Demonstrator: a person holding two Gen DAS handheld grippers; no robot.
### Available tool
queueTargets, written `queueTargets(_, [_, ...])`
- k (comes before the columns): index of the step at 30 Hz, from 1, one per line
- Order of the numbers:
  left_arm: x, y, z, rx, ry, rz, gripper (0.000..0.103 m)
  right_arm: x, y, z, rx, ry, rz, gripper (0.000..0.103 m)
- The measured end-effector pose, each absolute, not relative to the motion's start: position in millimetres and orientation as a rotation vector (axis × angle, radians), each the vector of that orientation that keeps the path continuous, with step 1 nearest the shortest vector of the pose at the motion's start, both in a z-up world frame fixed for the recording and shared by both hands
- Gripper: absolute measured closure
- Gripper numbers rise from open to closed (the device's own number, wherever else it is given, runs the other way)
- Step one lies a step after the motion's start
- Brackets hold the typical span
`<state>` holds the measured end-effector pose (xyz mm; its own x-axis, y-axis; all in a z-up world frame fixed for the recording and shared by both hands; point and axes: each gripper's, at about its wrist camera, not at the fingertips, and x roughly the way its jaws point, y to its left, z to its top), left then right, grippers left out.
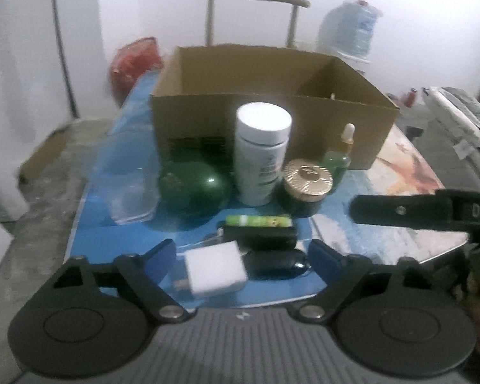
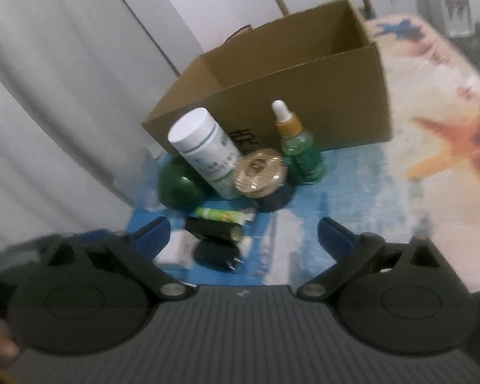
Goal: Organize rigid objects
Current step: 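Move the right tool down to the black cylinder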
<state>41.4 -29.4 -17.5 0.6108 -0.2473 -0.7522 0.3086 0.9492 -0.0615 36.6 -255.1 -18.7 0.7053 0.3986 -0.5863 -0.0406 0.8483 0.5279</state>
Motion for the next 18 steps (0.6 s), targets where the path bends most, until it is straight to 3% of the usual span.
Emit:
queueTargets(4, [61, -34, -28, 0.065, 0.911, -0.375, 0.029, 57, -254, -26, 0.594, 0.786, 0.318, 0.027])
queueTargets(9, [78, -34, -37, 0.049, 0.963, -0.399, 0.031, 78, -252, -41, 0.669, 0.862, 0.375, 0.053])
queueTargets(15, [96, -39, -49, 0.062, 1.025, -0.417, 0.030, 96, -247, -56, 0.726, 0.924, 0.413, 0.065])
queueTargets(18, [103, -41, -54, 0.065, 1.046, -0.424, 0.030, 104, -246, -63, 0.761, 0.946, 0.423, 0.067])
